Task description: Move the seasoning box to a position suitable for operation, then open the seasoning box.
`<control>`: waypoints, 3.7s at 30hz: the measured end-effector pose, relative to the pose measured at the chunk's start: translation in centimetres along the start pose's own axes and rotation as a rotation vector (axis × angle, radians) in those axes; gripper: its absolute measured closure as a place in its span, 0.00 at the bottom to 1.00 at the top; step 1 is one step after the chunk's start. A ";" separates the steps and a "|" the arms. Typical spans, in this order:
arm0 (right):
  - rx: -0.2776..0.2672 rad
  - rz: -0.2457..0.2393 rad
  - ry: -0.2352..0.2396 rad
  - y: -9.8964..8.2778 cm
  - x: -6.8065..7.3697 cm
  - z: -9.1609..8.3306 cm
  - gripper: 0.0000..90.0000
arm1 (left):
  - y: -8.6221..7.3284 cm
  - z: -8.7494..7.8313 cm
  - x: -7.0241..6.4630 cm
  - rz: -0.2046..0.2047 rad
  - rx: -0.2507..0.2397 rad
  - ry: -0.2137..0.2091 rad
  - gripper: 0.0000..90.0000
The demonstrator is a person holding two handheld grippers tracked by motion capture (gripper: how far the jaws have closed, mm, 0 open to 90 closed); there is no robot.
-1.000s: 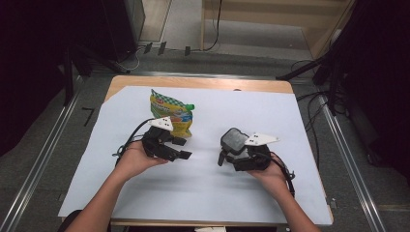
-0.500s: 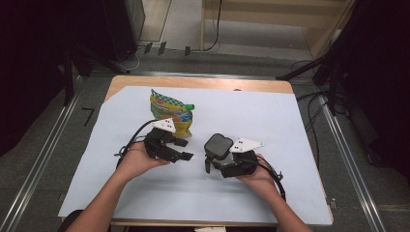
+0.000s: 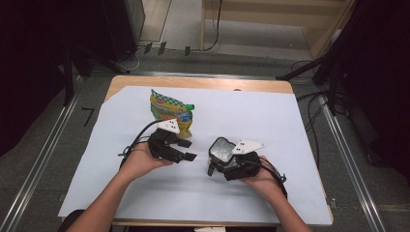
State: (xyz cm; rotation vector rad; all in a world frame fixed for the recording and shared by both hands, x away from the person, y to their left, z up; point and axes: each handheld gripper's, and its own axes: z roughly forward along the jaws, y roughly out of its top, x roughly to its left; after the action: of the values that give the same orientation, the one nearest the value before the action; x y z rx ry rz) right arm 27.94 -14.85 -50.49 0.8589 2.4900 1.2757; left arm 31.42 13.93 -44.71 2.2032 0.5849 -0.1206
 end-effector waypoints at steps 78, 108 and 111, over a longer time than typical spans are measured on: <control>0.025 0.238 -0.073 0.9 -3.8 -1.0 1.00 | 1.3 4.9 -2.2 0.104 0.034 -0.055 0.97; 0.014 0.179 0.023 0.6 3.3 -4.7 1.00 | 1.1 1.5 -0.2 0.021 -0.032 -0.062 0.40; 0.015 0.175 0.032 0.7 3.6 -4.3 1.00 | 1.1 1.4 -0.2 0.023 -0.033 -0.058 0.40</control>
State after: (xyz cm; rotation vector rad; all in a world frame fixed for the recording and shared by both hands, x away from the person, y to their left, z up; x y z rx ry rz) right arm 23.43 -15.31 -47.11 1.0886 2.4983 1.3356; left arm 31.90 12.16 -44.77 2.1662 0.5259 -0.1609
